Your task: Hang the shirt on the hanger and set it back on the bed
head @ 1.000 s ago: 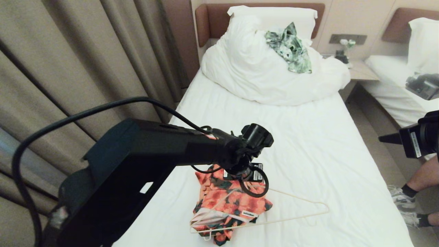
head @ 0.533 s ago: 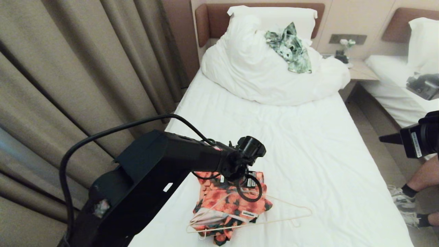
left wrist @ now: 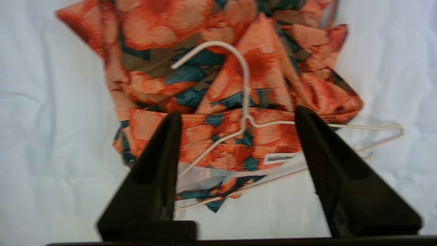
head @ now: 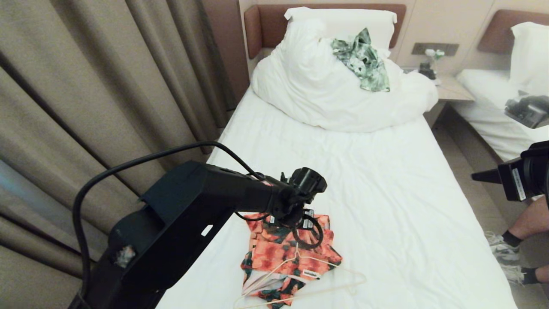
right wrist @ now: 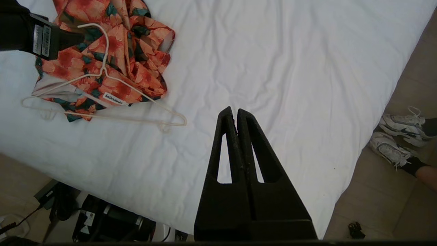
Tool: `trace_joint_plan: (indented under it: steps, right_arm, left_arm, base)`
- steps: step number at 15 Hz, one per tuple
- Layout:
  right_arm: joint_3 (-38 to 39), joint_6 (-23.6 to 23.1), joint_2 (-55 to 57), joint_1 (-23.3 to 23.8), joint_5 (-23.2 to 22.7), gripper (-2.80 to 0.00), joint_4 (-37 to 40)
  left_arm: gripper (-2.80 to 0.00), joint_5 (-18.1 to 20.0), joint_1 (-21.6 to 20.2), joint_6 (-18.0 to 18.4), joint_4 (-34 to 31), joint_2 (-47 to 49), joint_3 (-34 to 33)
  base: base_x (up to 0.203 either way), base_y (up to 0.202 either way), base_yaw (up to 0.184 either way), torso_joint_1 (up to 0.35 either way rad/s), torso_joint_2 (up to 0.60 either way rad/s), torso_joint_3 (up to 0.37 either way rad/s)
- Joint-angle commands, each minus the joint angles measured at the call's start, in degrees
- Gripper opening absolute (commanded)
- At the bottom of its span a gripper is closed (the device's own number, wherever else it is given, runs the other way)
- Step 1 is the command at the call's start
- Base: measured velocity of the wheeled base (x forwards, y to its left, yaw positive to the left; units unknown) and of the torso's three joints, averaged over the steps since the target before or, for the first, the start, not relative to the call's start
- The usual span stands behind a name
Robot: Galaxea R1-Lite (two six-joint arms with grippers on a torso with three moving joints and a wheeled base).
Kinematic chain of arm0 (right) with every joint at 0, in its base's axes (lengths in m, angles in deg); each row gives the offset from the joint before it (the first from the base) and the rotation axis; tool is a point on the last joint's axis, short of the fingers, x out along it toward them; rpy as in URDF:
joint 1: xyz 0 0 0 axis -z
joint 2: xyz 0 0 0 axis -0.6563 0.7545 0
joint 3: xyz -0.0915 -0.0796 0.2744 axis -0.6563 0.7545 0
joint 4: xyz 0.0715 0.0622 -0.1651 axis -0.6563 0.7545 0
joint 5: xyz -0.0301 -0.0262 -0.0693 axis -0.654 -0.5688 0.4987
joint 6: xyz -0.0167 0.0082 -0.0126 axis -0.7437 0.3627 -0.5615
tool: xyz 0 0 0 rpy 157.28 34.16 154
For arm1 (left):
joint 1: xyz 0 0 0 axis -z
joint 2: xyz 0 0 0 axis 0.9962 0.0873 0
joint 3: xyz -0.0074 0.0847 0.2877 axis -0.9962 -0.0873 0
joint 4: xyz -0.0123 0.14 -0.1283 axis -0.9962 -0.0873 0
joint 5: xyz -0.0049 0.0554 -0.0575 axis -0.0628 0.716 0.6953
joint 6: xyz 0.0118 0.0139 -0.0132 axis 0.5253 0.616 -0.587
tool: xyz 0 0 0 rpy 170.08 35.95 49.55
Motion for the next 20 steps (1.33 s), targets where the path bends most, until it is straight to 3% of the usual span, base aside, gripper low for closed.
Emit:
trace_joint_plan:
  steps: [1,2,7,11,16,18,20]
  right_arm:
    - [0.27,-0.22,0.16,0.02,-1.94,-2.80,0.13]
    - [0.55,-0.77,0.32,0.02,-3.01,-2.80,0.19]
    - [3.11,-3.31,1.65,-0.15,-6.03,-2.80,0.01]
    - [5.11,-3.26,0.88,-0.18,-7.73,-2.80,-1.43]
    - [18.93,-1.59,-11.35,0.66,-7.42,-2.80,-13.19]
    - [22.73,-0.56,-17.19,0.74,-7.30,-2.80,-15.86]
    - [25.53,0.12,-22.88,0.73,-7.26,-2.80,-16.47]
  left_arm:
    - [-2.63,-1.59,-0.07,-0.32,0.00,-2.43,-3.33]
    - [-2.80,-1.88,-0.18,-0.46,0.77,-3.91,-4.97]
    - [-2.80,-3.29,-2.55,-0.59,3.82,-14.13,-15.63]
    - [-2.80,-3.90,-7.50,-0.50,8.78,-27.47,-29.20]
    - [-2.80,-7.34,-10.84,0.34,15.27,-47.60,-40.62]
    - [-2.80,-11.66,-13.18,2.43,16.00,-55.10,-42.42]
    - [-2.80,-16.33,-18.33,6.09,16.59,-61.76,-45.08]
  base:
    - [0.000,0.000,0.000,0.000,0.00,0.000]
    - [0.000,0.000,0.000,0.000,0.00,0.000]
    - [0.000,0.000,0.000,0.000,0.00,0.000]
    - [0.000,0.000,0.000,0.000,0.00,0.000]
    - [0.000,0.000,0.000,0.000,0.00,0.000]
    - [0.000,0.000,0.000,0.000,0.00,0.000]
    - [0.000,0.000,0.000,0.000,0.00,0.000]
